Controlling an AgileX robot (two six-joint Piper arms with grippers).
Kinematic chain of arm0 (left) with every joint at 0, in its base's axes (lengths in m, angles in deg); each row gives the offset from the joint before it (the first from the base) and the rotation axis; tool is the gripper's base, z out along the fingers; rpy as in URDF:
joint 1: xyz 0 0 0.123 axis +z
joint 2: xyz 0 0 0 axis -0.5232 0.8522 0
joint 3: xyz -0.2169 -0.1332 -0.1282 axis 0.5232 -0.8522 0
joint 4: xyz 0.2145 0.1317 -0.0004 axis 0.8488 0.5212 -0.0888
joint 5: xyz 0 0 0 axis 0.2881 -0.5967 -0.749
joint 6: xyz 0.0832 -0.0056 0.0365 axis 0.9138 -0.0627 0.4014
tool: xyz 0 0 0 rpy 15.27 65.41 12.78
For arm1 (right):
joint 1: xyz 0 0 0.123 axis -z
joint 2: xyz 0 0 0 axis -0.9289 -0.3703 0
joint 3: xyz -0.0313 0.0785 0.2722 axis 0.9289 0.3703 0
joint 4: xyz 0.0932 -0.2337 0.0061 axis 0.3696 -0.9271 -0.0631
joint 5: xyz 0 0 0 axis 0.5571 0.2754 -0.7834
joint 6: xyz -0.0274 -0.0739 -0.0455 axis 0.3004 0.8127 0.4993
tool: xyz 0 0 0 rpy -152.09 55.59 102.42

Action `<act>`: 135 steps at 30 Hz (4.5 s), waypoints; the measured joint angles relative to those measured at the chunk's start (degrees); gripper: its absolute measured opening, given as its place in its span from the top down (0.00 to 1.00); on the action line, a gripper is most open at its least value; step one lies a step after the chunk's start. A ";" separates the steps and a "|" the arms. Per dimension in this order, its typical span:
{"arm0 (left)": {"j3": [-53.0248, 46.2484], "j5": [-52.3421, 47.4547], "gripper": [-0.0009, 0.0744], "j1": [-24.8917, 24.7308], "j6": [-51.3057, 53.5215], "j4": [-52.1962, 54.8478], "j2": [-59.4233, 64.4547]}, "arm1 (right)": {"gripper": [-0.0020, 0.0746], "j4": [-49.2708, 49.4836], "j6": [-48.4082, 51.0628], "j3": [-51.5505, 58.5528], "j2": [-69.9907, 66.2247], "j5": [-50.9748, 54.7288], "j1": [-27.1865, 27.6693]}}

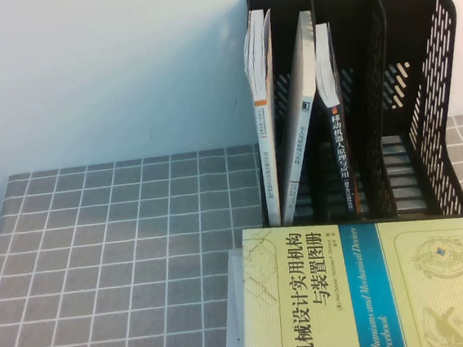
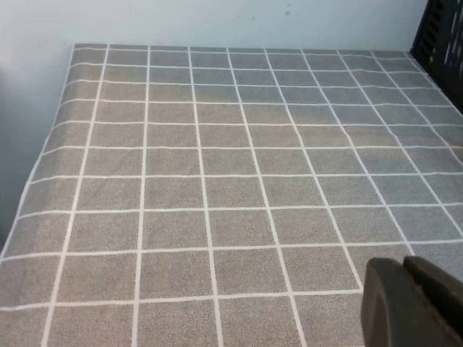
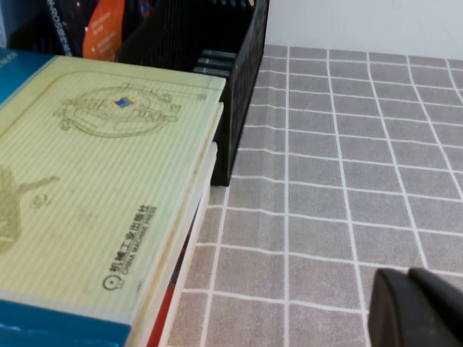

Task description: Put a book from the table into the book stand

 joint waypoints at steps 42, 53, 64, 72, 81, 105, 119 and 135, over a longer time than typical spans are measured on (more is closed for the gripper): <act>-0.36 4.68 0.99 0.00 -0.22 -1.27 0.00 | 0.98 0.00 -1.45 0.00 0.00 0.00 0.00; -0.36 32.26 0.99 0.00 -0.42 -21.91 0.00 | 0.98 -2.16 -2.39 0.74 0.00 -14.77 0.00; -0.36 48.56 0.99 0.00 -6.63 -28.03 -0.09 | 0.98 -0.36 -8.88 0.74 0.13 -59.76 0.00; 0.95 64.25 0.99 0.00 -11.36 -20.75 -0.27 | 0.98 2.47 -6.95 -7.21 0.13 -61.98 0.00; 22.09 43.79 0.99 0.00 -9.48 -16.08 4.35 | 0.98 2.47 3.15 -30.21 -5.49 -44.90 0.00; 40.08 -6.72 0.99 0.00 -9.95 -18.36 35.73 | 0.98 -0.72 -0.43 -41.46 -30.40 12.71 -1.26; 40.21 -8.52 0.99 0.00 8.98 -37.59 51.11 | 0.98 -2.75 -8.55 -41.46 -54.20 21.82 -6.06; 40.29 -28.74 0.99 16.11 43.19 -69.87 72.52 | 0.98 14.14 2.48 -41.46 -73.92 17.32 -2.61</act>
